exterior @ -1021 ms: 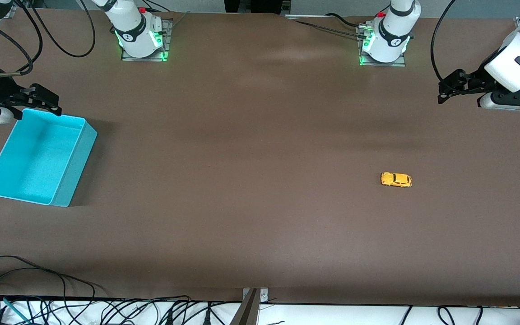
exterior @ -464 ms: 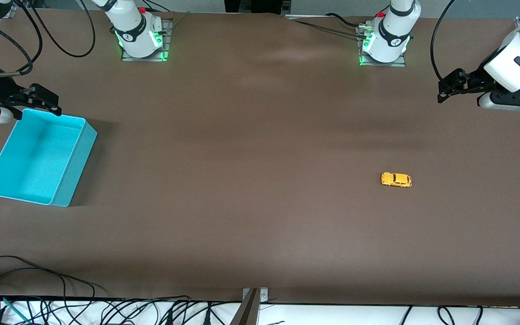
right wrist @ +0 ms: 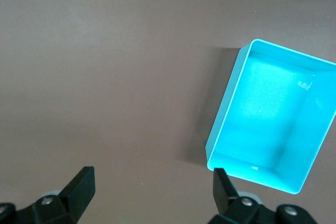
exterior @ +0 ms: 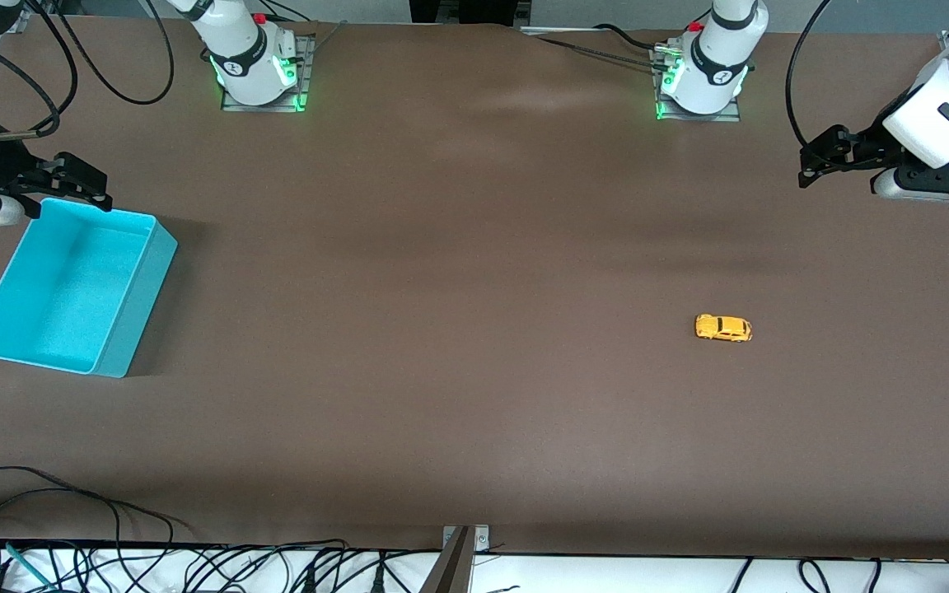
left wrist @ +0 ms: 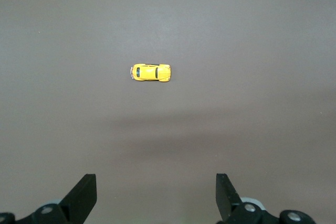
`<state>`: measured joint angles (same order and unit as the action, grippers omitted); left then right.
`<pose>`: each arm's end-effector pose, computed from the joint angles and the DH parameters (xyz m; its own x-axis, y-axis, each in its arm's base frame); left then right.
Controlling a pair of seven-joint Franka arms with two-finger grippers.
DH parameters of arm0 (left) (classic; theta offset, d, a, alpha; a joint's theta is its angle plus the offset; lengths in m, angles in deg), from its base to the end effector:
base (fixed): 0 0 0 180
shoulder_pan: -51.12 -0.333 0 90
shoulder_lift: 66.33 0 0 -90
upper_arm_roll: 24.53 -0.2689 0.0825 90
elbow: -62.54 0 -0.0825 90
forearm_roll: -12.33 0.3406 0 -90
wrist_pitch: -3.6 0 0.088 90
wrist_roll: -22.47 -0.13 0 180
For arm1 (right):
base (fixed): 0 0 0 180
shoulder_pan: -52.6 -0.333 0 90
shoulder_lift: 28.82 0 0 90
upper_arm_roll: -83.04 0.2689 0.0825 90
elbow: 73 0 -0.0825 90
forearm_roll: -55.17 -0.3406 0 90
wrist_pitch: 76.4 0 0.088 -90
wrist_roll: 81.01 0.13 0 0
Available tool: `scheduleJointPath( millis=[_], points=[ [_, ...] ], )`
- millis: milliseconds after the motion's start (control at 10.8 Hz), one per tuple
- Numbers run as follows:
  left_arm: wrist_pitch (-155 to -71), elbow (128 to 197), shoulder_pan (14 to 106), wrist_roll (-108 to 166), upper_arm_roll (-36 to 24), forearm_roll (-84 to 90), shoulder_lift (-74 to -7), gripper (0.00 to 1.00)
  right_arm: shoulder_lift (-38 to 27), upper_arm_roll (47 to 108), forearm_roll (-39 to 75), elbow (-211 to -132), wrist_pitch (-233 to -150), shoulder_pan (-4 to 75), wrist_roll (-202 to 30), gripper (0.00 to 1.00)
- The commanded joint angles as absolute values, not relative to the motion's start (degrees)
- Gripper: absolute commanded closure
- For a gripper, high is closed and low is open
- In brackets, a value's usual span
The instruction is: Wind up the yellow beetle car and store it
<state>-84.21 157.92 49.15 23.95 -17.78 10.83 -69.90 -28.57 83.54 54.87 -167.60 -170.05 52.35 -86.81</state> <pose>0.4853 -0.0455 0.5422 0.9958 -0.0576 -0.0706 -0.0566 -0.9983 0.0170 0.5152 0.0074 0.5231 0.9933 0.1137 -0.0203 0.1136 -0.9935 -0.0073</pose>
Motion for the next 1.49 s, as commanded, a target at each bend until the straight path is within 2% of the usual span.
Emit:
scheduleJointPath(
  millis=[0,1393],
  points=[
    [-83.23,157.20,49.45,24.14,-18.29,9.96,-70.28,0.00,-29.17,83.48,55.26,-167.40,-168.95,52.34,-87.25,0.00],
    [-82.88,156.14,49.54,24.31,-18.20,9.96,-69.93,0.00,-29.17,83.04,55.17,-167.57,-169.13,52.34,-88.31,0.00]
  ],
)
